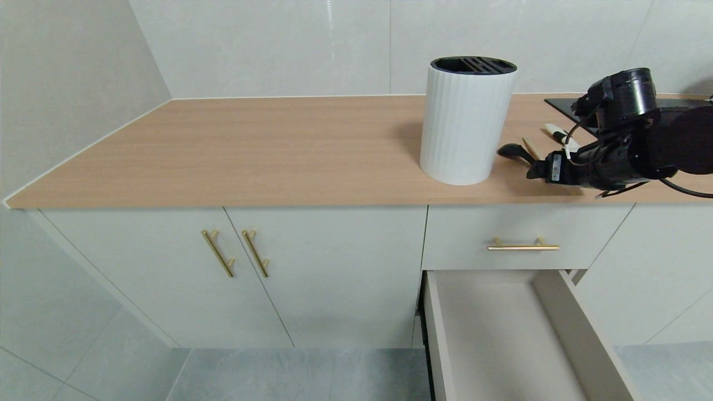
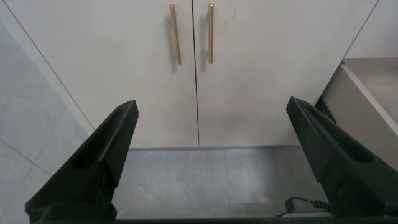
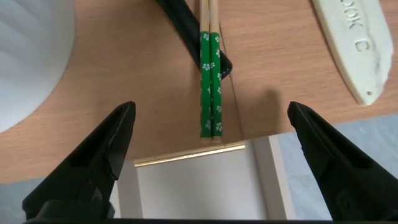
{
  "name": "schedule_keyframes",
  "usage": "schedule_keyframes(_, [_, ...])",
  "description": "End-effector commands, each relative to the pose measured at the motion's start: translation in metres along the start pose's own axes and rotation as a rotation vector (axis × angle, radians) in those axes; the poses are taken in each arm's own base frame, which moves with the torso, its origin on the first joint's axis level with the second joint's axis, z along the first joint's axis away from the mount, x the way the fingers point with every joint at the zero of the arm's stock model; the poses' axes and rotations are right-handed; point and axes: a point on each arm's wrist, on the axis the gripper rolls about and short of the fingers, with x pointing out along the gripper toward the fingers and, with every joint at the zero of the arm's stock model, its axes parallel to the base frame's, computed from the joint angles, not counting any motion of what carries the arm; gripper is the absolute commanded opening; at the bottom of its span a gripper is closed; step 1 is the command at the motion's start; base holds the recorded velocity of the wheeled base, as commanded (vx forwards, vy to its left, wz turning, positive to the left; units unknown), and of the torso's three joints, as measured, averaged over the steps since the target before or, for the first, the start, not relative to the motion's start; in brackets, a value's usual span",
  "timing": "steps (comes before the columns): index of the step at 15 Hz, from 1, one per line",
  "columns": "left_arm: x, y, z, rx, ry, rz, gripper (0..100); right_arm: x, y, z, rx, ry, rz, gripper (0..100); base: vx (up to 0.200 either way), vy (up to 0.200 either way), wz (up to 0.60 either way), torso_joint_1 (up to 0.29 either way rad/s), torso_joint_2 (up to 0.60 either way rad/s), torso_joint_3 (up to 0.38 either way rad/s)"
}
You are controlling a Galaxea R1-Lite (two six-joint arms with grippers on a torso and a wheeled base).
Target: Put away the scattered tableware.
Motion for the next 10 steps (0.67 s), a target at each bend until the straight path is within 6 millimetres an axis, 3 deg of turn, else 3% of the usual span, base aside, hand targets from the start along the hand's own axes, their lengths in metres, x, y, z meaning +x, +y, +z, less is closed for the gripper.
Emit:
schedule_keyframes(1, [0.0001, 0.0, 0.0, 0.0, 0.001, 0.001, 100, 0.0054, 0.0002, -0.0018, -0.002, 0.01, -0.003, 100, 0.0, 0.0, 0.0, 0.0, 0.0, 0.0])
schedule_keyframes(10, [0.0001, 0.0, 0.0, 0.0, 0.001, 0.001, 100, 0.01, 0.002, -0.0037, -0.004, 0.018, -0.005, 100, 0.0, 0.0, 0.0, 0.0, 0.0, 0.0])
